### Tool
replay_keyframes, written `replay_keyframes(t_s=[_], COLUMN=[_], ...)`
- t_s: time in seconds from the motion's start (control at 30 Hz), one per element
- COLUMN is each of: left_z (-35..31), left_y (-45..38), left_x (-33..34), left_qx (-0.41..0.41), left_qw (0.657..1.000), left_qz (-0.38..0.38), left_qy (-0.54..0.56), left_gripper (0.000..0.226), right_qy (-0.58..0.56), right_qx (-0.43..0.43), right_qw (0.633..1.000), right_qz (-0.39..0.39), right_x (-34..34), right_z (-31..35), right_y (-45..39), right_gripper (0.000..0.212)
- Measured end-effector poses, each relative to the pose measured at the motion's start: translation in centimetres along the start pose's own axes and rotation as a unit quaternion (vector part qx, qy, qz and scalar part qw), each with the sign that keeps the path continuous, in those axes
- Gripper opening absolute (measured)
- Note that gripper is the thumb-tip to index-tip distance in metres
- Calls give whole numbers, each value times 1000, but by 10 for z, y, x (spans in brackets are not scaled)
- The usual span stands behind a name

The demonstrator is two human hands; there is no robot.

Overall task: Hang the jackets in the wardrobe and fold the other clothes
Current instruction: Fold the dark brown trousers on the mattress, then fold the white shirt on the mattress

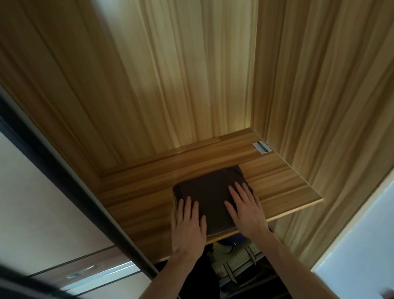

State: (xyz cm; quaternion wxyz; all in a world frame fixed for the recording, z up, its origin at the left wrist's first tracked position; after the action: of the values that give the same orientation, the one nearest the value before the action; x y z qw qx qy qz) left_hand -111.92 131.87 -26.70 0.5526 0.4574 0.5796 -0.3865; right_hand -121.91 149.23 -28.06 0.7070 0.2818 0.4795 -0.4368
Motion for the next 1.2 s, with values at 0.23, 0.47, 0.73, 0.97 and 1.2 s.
replay_keyframes(t_s=[0.23,0.47,0.73,0.97,1.2], left_z=[-7,-4,-9,-32,-67], left_y=[21,62,125,207,292], left_x=[-32,-86,-113,-107,-102], left_qx=[52,133,284,408,509], left_qw=[998,987,946,896,842], left_qz=[-5,-79,-85,-56,-38], left_qy=[-40,49,130,167,172], left_gripper=[59,55,64,53,50], right_qy=[-36,-4,69,91,87], right_qx=[24,45,161,287,408], right_qw=[999,997,971,926,865], right_qz=[-12,-70,-162,-227,-277], right_x=[-27,-64,-98,-110,-111], right_z=[12,42,88,119,140], right_y=[27,109,238,365,487], right_gripper=[63,62,61,57,60])
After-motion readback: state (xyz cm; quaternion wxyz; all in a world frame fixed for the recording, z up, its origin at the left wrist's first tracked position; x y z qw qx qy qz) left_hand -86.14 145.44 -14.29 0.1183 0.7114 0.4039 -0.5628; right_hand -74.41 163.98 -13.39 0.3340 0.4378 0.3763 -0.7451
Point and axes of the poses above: each hand's wrist, its own y-axis away from the middle knuckle, its own x-axis out of the palm, z = x × y, the point moved 6 cm from there along -y, towards the middle knuckle, and after that the axes turned 10 degrees about z, right-handed, at the moved point
